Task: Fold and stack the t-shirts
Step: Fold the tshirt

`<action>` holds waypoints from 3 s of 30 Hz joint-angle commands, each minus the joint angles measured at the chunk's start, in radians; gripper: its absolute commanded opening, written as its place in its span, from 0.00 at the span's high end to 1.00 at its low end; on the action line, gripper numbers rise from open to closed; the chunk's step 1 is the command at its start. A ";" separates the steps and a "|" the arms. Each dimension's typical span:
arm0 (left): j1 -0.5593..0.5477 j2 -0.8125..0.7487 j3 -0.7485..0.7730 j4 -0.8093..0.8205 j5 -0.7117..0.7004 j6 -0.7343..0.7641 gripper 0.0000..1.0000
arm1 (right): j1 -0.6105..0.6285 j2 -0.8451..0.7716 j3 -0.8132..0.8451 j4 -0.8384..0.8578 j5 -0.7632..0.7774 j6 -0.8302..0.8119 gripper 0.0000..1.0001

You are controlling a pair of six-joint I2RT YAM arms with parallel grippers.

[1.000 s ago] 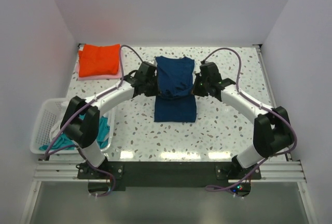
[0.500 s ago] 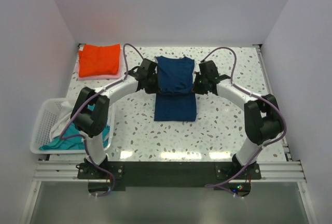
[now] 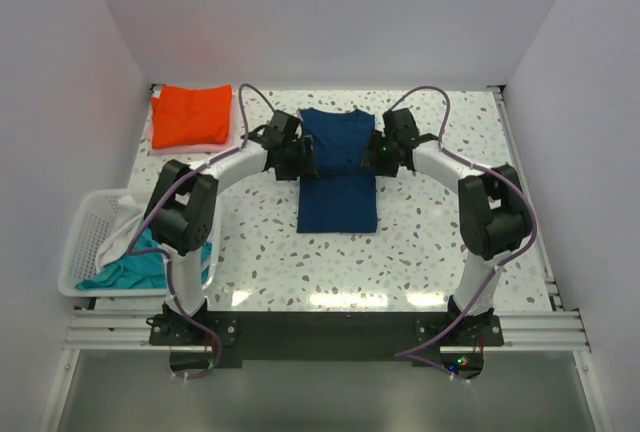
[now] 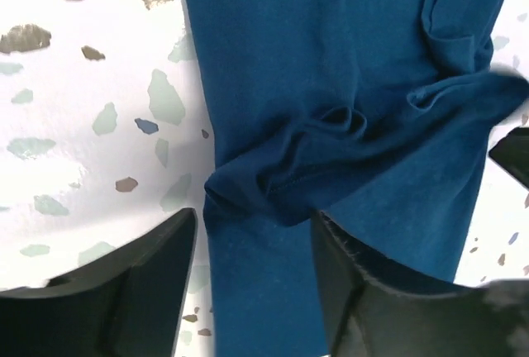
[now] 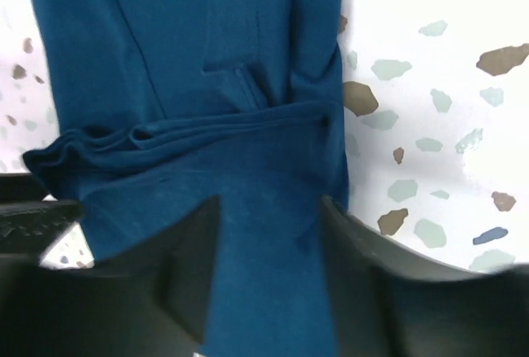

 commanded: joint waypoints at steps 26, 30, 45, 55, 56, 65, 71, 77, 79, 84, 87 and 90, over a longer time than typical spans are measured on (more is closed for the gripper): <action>-0.037 -0.760 -0.665 0.119 0.015 -0.158 0.00 | 0.177 -0.433 -0.306 0.010 -0.079 -0.011 0.01; -0.045 -0.743 -0.716 0.174 0.051 -0.168 0.00 | 0.177 -0.488 -0.393 -0.058 -0.004 0.029 0.01; -0.074 -0.542 -0.699 0.286 0.099 -0.161 0.16 | 0.122 -0.512 -0.478 0.106 -0.157 0.042 0.01; -0.074 -0.554 -0.713 0.288 0.087 -0.164 0.15 | 0.252 -0.144 -0.144 0.240 -0.340 0.012 0.01; -0.074 -0.552 -0.710 0.286 0.087 -0.161 0.16 | 0.258 -0.099 -0.078 0.244 -0.337 0.019 0.01; -0.074 -0.555 -0.702 0.276 0.084 -0.155 0.15 | 0.261 0.228 0.239 0.267 -0.343 0.043 0.01; -0.074 -0.556 -0.702 0.274 0.084 -0.155 0.15 | 0.257 0.312 0.367 0.267 -0.268 0.031 0.01; -0.074 -0.563 -0.702 0.265 0.080 -0.155 0.15 | 0.234 0.412 0.523 0.226 -0.281 0.011 0.01; -0.074 -0.571 -0.702 0.262 0.074 -0.155 0.15 | 0.228 0.433 0.563 0.192 -0.263 -0.026 0.01; -0.074 -0.575 -0.693 0.247 0.064 -0.155 0.15 | 0.206 0.476 0.701 0.084 -0.234 -0.084 0.01; -0.072 -0.574 -0.681 0.234 0.042 -0.153 0.15 | 0.203 0.446 0.735 0.024 -0.240 -0.127 0.01; -0.062 -0.557 -0.649 0.230 0.024 -0.151 0.15 | 0.201 0.325 0.642 0.023 -0.209 -0.152 0.01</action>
